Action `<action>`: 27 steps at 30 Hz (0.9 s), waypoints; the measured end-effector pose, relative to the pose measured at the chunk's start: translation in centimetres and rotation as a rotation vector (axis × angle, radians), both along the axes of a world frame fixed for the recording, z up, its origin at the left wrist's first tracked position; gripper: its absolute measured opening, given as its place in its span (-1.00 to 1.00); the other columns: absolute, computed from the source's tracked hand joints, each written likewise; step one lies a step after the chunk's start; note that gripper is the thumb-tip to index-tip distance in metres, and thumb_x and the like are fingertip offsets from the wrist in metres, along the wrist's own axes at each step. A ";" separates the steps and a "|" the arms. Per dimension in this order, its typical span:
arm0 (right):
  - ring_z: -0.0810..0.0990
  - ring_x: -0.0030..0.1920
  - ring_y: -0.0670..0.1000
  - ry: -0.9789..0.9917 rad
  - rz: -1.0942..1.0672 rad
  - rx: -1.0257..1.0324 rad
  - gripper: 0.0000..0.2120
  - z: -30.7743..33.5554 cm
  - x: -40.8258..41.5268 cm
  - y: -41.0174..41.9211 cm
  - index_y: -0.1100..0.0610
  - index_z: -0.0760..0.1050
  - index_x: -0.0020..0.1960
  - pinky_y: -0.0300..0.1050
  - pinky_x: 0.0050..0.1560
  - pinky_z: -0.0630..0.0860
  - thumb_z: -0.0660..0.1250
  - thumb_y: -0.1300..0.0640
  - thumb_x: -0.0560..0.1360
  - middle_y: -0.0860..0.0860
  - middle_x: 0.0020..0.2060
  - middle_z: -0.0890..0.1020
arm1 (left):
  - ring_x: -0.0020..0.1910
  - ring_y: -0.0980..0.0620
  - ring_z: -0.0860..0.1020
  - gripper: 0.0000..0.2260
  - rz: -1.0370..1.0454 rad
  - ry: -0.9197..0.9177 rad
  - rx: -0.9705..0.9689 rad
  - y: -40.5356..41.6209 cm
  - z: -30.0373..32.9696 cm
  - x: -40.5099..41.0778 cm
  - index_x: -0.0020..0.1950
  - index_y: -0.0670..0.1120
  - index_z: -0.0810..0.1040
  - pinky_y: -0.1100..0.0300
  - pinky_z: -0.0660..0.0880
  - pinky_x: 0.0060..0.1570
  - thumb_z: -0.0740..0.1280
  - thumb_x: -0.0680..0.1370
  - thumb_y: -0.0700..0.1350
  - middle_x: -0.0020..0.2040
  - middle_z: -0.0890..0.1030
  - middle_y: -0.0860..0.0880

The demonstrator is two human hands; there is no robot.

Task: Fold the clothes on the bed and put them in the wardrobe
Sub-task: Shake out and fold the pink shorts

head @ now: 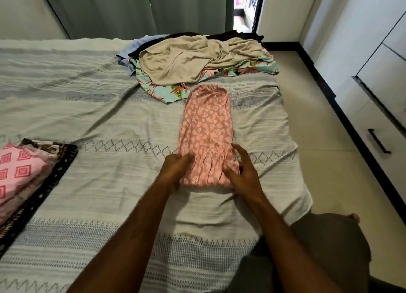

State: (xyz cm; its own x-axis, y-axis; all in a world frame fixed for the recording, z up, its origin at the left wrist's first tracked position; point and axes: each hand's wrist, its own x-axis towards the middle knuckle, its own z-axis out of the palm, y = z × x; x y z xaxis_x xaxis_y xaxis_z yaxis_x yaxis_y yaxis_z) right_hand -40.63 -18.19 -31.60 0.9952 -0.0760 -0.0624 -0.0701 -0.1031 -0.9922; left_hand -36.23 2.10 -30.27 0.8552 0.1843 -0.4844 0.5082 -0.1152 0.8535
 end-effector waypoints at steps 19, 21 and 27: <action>0.35 0.48 -0.08 -0.036 0.164 -0.286 -0.28 0.1 0.0 -0.1 -0.29 0.21 0.55 0.01 0.49 0.36 0.47 0.04 0.53 -0.11 0.52 0.35 | -0.01 0.01 0.60 -0.49 -0.047 -0.396 0.480 0.2 0.2 -1.7 0.33 -0.04 0.44 0.05 0.55 0.04 0.37 0.53 0.25 0.11 0.63 -0.09; 0.23 0.55 -0.05 -0.107 0.218 -0.348 -0.09 -0.4 -0.3 -1.3 -0.31 0.10 0.58 -0.02 0.51 0.30 0.56 -0.12 0.40 -0.12 0.59 0.21 | 0.07 0.10 0.53 -0.42 -0.122 -0.577 0.493 1.2 0.0 -3.2 0.37 0.00 0.40 0.13 0.52 0.03 0.47 0.47 0.23 0.20 0.54 -0.03; -0.03 0.61 0.08 -0.105 0.434 -0.819 0.02 -1.6 0.0 -3.9 -0.36 -0.09 0.55 0.16 0.55 0.14 0.55 -0.20 0.35 -0.17 0.59 -0.30 | 0.47 0.13 0.27 -0.30 -0.747 -0.718 0.845 6.8 -2.4 -4.8 0.47 0.21 0.39 -0.14 0.32 0.30 0.32 0.39 0.47 0.53 0.34 0.12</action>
State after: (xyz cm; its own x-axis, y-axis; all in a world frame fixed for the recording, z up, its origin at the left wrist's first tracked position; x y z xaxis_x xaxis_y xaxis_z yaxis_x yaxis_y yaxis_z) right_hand -40.62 -22.11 -33.23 0.9443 0.3232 -0.0620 0.2242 -0.7698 -0.5977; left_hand -41.03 8.90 -32.65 0.8973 -0.4178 0.1423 -0.4360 -0.7892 0.4325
